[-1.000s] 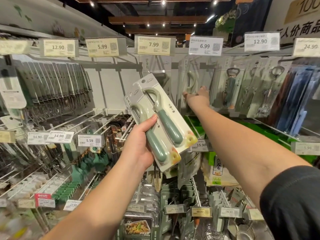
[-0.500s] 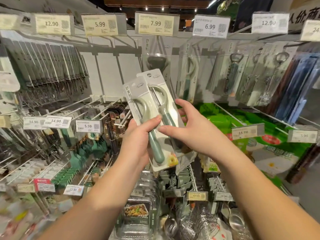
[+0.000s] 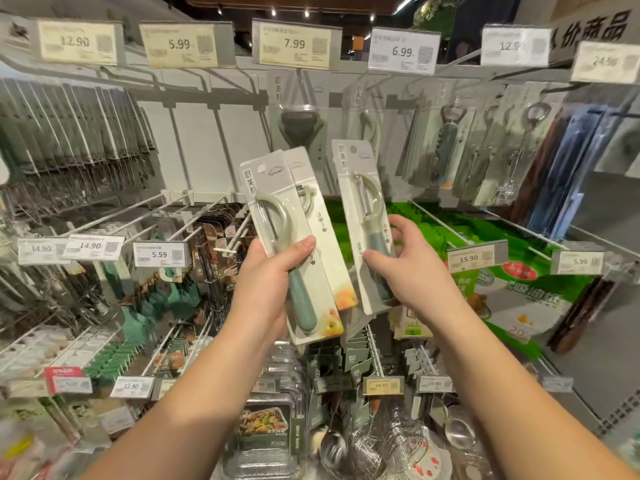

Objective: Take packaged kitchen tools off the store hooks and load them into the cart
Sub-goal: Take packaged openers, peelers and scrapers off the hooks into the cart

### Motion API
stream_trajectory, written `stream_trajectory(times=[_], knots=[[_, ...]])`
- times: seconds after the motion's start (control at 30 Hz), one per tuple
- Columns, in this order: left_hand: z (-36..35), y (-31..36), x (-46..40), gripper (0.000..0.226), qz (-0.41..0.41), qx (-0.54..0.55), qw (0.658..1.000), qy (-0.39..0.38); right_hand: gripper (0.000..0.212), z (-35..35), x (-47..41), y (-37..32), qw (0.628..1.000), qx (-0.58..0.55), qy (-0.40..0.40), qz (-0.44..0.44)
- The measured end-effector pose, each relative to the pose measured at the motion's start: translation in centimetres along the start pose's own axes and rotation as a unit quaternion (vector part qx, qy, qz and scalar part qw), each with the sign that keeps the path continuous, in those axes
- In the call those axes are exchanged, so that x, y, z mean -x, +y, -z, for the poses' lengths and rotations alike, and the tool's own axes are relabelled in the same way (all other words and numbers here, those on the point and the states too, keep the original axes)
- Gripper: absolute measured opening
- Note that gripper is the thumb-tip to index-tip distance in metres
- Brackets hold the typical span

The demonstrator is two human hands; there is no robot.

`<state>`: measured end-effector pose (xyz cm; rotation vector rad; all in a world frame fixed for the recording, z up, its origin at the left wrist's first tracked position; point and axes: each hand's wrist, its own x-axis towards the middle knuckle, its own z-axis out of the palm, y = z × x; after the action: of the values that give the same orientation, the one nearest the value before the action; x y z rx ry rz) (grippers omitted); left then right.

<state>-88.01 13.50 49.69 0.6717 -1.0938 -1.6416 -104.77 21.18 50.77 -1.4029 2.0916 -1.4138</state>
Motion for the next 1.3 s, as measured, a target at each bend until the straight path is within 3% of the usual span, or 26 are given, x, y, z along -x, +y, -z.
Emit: stream_trajectory(times=[0.47,0.97,1.3], knots=[[-1.1,1.8,-1.2,0.041,-0.022,0.021,0.999,-0.028,0.068,1.3,-4.9,0.0,0.989,-0.063,0.128,0.039],[-0.4,2.1,-1.4,0.03,-0.021,0.016,1.0,-0.012,0.076,0.6,-7.7,-0.2,0.979,-0.058,0.175,0.087],[-1.1,2.1,-1.6,0.029,-0.025,0.025,0.999,-0.012,0.076,0.6,-10.3,-0.7,0.986,-0.002,0.151,0.073]])
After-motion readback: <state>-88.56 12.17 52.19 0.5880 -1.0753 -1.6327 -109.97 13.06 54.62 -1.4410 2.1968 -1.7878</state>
